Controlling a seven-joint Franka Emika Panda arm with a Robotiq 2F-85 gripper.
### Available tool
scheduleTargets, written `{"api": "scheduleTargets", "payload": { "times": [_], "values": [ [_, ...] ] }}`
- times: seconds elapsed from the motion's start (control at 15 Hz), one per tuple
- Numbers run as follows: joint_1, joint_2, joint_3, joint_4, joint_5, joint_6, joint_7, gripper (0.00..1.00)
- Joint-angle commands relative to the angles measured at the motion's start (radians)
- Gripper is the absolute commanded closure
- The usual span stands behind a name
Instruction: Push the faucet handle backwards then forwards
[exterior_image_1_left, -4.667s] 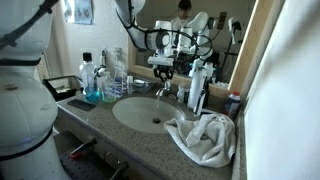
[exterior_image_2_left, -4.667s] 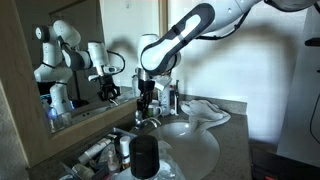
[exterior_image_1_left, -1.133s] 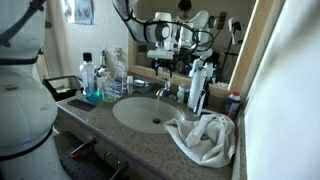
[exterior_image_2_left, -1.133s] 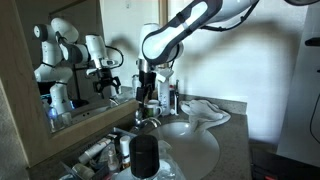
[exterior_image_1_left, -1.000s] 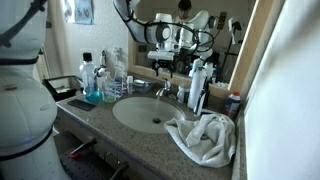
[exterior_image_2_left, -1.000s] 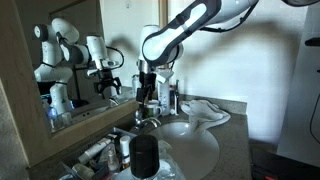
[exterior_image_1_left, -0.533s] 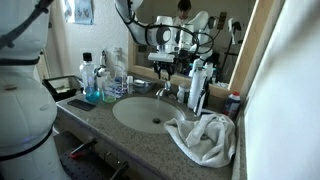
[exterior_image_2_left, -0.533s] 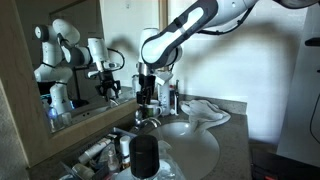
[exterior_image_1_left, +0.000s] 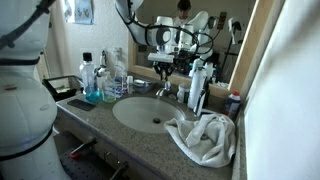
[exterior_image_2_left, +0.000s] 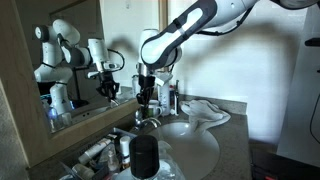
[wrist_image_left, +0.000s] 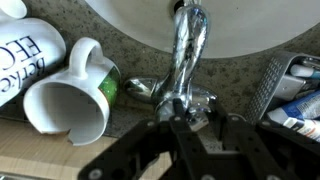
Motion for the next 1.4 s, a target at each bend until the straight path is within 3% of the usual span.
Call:
{"api": "scheduleTargets", "payload": {
  "times": [0.0,1.33],
  "values": [
    [-0.002,-0.017,0.004,0.015,0.012,-0.029,-0.015,0.86],
    [-0.017,-0.119,-0.015,-0.125,0.007,-0.156,-0.031,0.87]
  ]
}}
